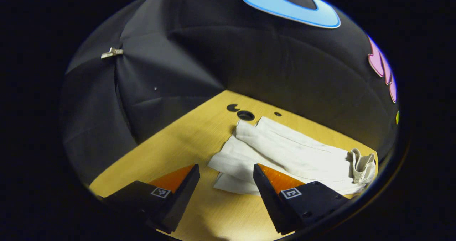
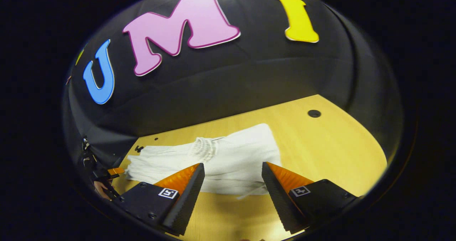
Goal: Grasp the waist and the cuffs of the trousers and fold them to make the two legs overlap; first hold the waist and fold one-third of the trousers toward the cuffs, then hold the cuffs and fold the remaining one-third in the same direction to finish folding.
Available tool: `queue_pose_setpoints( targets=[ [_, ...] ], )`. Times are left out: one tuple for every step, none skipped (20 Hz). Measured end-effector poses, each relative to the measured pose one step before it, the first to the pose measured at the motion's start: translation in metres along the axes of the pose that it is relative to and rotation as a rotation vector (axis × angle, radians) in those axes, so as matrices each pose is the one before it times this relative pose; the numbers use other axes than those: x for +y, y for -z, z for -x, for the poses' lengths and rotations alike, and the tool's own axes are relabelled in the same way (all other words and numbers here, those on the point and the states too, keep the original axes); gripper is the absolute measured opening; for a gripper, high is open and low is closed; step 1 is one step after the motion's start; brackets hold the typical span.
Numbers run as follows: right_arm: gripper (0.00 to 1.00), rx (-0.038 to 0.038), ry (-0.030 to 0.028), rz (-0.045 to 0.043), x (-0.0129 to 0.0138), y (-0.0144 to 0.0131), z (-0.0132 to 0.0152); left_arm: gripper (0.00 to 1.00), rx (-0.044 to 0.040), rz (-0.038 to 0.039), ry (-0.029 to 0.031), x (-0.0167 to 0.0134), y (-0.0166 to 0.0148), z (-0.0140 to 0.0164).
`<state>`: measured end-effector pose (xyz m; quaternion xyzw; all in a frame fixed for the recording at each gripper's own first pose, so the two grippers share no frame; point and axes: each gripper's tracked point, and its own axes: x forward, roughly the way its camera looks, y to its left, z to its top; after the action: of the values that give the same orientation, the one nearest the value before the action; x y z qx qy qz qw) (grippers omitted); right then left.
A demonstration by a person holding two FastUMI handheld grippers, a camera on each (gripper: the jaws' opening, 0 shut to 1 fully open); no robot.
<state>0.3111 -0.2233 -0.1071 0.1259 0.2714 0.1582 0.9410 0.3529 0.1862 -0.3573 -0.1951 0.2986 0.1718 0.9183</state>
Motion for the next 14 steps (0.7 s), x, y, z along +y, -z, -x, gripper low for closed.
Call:
queue_pose_setpoints(
  targets=[
    [0.98,0.00182,0.02406,0.00513,-0.01293,0.00088,0.01393,0.92,0.03454,0.02354,-0.00652,-0.00059,0.00909,-0.00689],
    [0.98,0.00080,0.02404,0.00238,-0.01189,0.00049,0.01066,0.97,0.01651,0.00979,-0.01839,0.00090,0.00526,-0.00392],
    [0.98,0.00277,0.02312,-0.00289,-0.01094,0.00055,0.00931,0.97,-0.02601,-0.02122,-0.01135,0.00074,-0.00815,-0.00207],
    [0.98,-0.00019,0.01728,-0.00585,-0.00868,-0.00085,0.00737,0.98,-0.00217,-0.01059,0.00086,-0.00410,-0.00052,-0.00106],
    [0.98,-0.00081,0.01437,-0.00492,-0.00712,0.00019,0.00818,0.97,0.02640,-0.00425,-0.00132,-0.00297,0.00698,-0.00254],
    [0.98,0.00247,0.01006,-0.00146,-0.00247,-0.00007,0.00386,0.99,-0.00178,-0.03607,-0.01624,-0.00056,-0.00038,0.00111],
    [0.98,0.00442,0.00898,0.00272,-0.00532,0.00335,0.00585,0.98,0.01975,-0.04831,-0.02175,-0.00021,0.00471,-0.00178],
    [0.98,0.00274,0.00869,0.00672,-0.00502,0.00204,0.00548,0.96,0.01364,-0.06321,-0.01312,-0.00137,0.00292,-0.00219],
    [0.98,0.00266,0.00600,0.00786,-0.00230,0.00236,0.00425,0.96,-0.00347,-0.01383,0.01640,-0.00540,-0.00299,-0.00026],
    [0.98,0.00452,0.00493,0.00566,-0.00045,0.00160,0.00268,0.90,0.00709,-0.01186,0.00091,-0.00529,0.00047,-0.00104],
    [0.98,0.00771,0.00674,-0.00115,-0.00156,0.00381,0.00350,0.90,0.00582,0.00388,0.01365,-0.00328,-0.00060,-0.00108],
    [0.98,0.00563,0.00288,-0.00611,-0.00078,0.00309,0.00171,0.85,0.00285,0.00477,0.00507,-0.00340,-0.00019,0.00060],
    [0.98,0.00217,0.00173,-0.00730,-0.00048,0.00171,0.00278,0.79,0.00099,-0.01381,0.00531,-0.00256,-0.00010,0.00227],
    [0.98,-0.00022,0.00608,-0.00913,-0.00133,-0.00016,0.00173,0.77,0.00347,-0.01924,0.00991,-0.00563,0.00230,-0.00266]
  ],
)
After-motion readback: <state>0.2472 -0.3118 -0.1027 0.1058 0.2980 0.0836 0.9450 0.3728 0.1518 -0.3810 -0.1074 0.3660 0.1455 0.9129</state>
